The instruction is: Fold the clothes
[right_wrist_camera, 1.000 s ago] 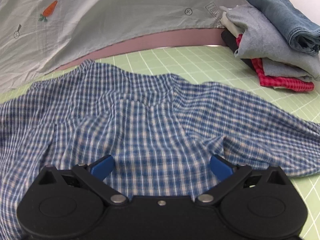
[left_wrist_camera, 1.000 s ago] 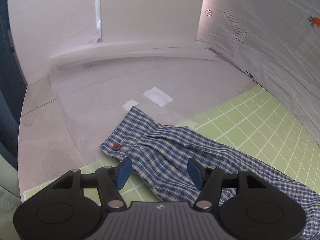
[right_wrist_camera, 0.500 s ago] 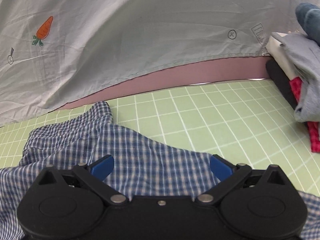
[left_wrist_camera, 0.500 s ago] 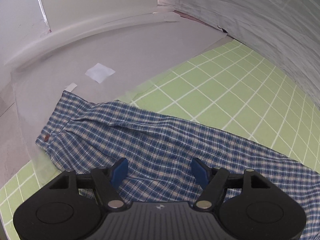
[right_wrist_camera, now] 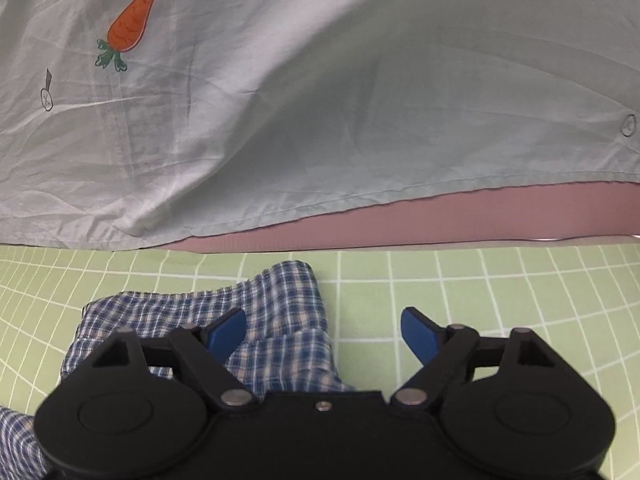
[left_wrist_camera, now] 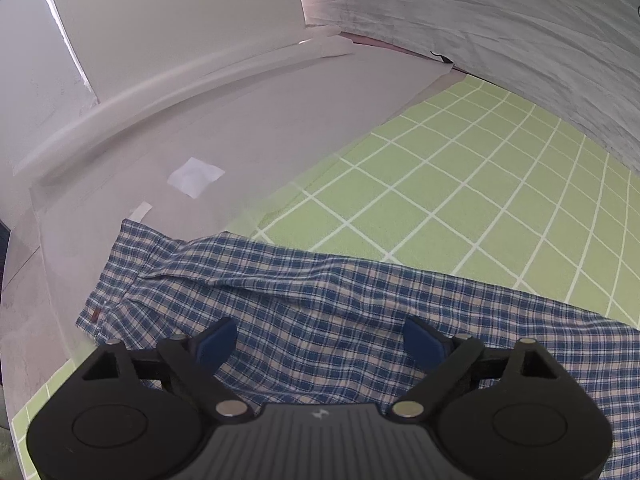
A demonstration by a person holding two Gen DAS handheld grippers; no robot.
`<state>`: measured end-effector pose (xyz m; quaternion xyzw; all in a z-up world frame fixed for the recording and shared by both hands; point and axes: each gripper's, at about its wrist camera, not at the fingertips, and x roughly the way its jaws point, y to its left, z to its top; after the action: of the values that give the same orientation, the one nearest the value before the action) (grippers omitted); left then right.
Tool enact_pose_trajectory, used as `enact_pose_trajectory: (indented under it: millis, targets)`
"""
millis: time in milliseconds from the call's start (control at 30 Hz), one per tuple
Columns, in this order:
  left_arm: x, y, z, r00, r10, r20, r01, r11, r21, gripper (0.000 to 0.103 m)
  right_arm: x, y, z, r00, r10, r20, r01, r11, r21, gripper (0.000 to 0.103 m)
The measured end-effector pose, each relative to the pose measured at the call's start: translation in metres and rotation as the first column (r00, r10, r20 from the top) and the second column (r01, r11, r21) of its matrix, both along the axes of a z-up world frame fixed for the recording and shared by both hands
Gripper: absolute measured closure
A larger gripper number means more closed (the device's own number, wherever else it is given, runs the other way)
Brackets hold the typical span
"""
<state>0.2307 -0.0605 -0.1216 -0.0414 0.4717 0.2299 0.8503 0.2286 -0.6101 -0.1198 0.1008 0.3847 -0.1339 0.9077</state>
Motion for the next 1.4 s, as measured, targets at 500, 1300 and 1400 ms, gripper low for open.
enact_pose_trajectory:
  millis: [500,1300,1400]
  targets:
    - [0.009,0.004,-0.006,0.998,-0.012,0.069,0.015,0.999,-0.045,0.008,0.006,-0.045,0.056,0.923,-0.162,0.348,0.105,0.979,0.176,0.098]
    - [-0.156,-0.004,0.035,0.948,-0.302,0.099,0.316,0.931,-0.182,0.009,-0.336,0.044,0.02,0.94,-0.338,-0.041,0.337,0.941,-0.021,0.018]
    - [-0.179,-0.01,0.029,0.938,-0.337,0.076,0.345,0.918,-0.196,0.01,-0.372,0.056,0.013,0.935,-0.346,-0.073,0.347,0.938,-0.012,0.02]
